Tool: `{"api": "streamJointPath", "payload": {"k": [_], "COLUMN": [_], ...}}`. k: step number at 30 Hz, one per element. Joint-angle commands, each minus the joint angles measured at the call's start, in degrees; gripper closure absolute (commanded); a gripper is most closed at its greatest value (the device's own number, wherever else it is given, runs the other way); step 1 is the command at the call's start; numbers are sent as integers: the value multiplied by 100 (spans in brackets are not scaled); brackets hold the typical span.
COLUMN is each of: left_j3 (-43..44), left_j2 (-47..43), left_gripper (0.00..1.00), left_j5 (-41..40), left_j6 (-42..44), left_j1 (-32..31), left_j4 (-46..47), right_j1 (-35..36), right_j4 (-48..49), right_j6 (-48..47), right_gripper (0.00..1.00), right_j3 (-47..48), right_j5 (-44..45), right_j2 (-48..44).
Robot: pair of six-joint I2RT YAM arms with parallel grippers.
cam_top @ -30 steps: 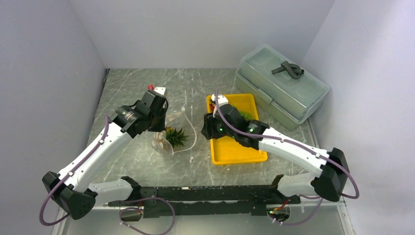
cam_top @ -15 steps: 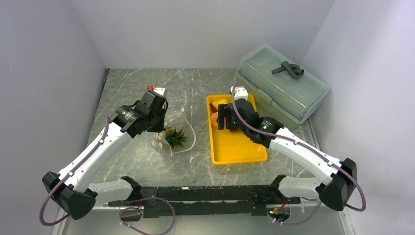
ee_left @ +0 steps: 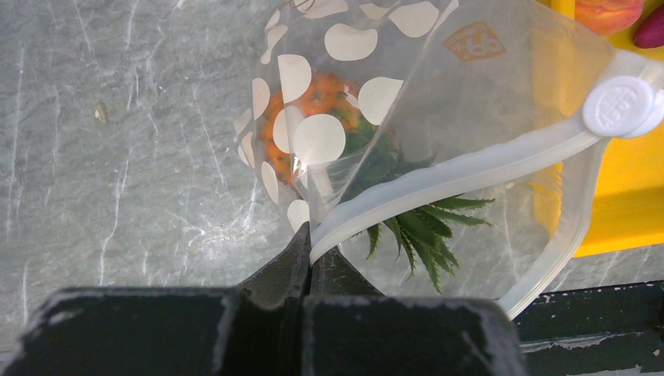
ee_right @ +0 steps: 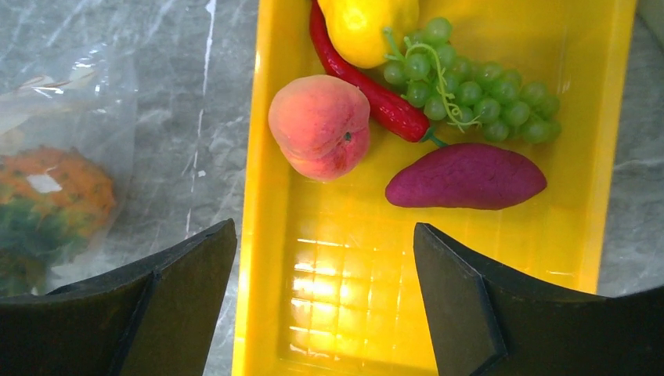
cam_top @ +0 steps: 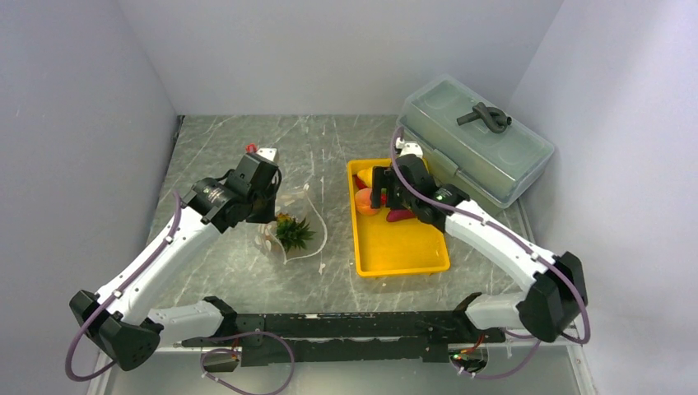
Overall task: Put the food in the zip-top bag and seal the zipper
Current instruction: Pick up the fake fruit from the bin.
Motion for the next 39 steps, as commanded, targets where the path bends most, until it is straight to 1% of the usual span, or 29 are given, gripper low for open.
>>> {"api": "streamJointPath", "payload": {"k": [1,7,14,20,27,39], "left_j3": [31,1,-12,-2,-34,-24], "left_j2": [-185,-305,-348,-371,-429,-497], "left_gripper": [100,100,100,100,100,100], "left_j5": [-159,-195,-198,-213,-232,-238], "left_j6": [-83,-114,-104,-97,-127,-137], "left_j1": [15,7,10,7,11,15], "left_j4": [-54,-123,-144,-168,-209,-249], "right_j1": [-201,-335,-481,-545,-620,-680], "right_j4": [262,591,814,833,789,846], "right_j6": [402,974,1504,1764,1955,1987], "right_gripper": [12,9,9,9,13,26], "right_j3": [356,490,598,703,870,1061], "right_j5": [-584,-951,-1035,-897,-795,-872], "right_j2": [552,1109,1631,1915,2251,2721]}}
